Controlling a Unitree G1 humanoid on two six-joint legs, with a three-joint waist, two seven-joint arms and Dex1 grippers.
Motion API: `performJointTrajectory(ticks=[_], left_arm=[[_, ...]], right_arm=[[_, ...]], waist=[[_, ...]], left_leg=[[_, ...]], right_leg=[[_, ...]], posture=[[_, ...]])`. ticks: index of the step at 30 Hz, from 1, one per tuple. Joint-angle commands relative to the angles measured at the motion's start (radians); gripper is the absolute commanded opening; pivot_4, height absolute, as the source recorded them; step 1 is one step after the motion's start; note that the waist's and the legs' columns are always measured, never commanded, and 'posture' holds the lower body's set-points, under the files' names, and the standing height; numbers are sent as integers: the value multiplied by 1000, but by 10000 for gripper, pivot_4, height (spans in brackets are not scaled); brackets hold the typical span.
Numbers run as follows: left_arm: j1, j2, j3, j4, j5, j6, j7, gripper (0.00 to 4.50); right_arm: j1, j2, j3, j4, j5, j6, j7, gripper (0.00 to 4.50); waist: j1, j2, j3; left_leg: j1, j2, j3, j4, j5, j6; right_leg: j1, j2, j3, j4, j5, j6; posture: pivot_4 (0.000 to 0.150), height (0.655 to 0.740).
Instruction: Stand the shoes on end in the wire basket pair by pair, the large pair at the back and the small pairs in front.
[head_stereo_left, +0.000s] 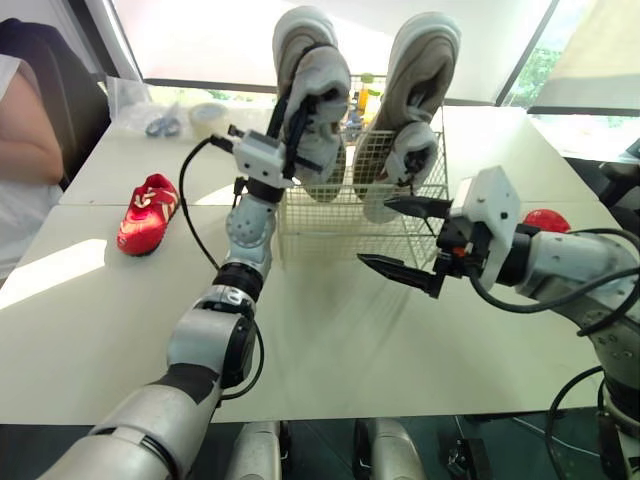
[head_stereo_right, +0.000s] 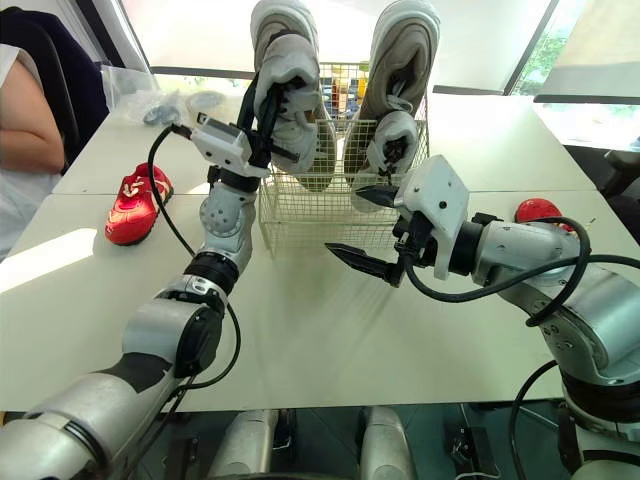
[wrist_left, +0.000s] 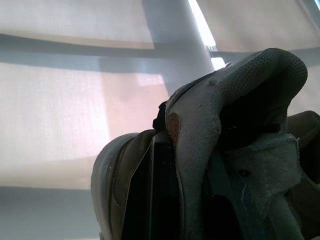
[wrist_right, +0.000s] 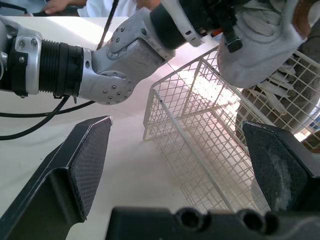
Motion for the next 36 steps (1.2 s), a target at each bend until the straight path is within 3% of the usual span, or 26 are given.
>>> performJointTrajectory(ticks=[1,6,9,15,20,26,31,36], left_arm=[[70,-3,-20,19,17,24,4,827],[133,-5,-26,-4,-3,55,-11,827],[179,-22,-22,-58,-72,131,-89,11815],[276,-23,-28,-320,-193,337,-173,43690],[423,51,-67,-718,-292,700,-240,43690],[603,252,-63,-1218,-515,1190,-302,43690],[613,408,45,-1405,-847,1564,-311,43690],[597,606,112,-1455,-1139,1859,-430,43690]], right_arm=[[-10,-15,-29,-28,15,-5,-3,45000],[-22,-13,-13,-14,11,-15,4,45000],[-31,-8,1,-5,5,-21,9,45000],[-37,-1,15,13,-5,-34,27,45000],[-45,4,34,29,-17,-47,38,45000],[-24,-14,13,58,-36,-62,59,45000],[-15,-18,-101,123,-52,-68,9,45000],[-19,-47,-248,254,-147,-70,-114,45000]], waist=[[-1,0,0],[-4,2,-5],[-4,6,-10],[3,7,-11],[-3,7,-11],[-8,7,-11],[0,7,-11],[1,7,-11]], left_leg=[[0,0,0,0,0,0],[1,1,0,0,-1,1],[2,1,0,-1,-2,2],[11,2,-4,-1,-4,-1],[6,0,0,-2,-6,6],[-1,0,0,-2,-5,6],[-1,0,-1,-1,-5,2],[-2,0,0,-1,-5,2]], right_leg=[[0,0,0,0,0,0],[0,0,0,0,0,0],[0,0,1,0,0,0],[10,0,-2,-7,1,-3],[12,-3,-1,-16,3,-4],[3,-2,-1,-12,3,-3],[3,-1,-1,-12,3,-3],[1,-1,-1,-12,3,-3]], posture=[[1500,7400],[1500,7400],[1500,7400],[1500,7400],[1500,7400],[1500,7400],[1500,7400],[1500,7400]])
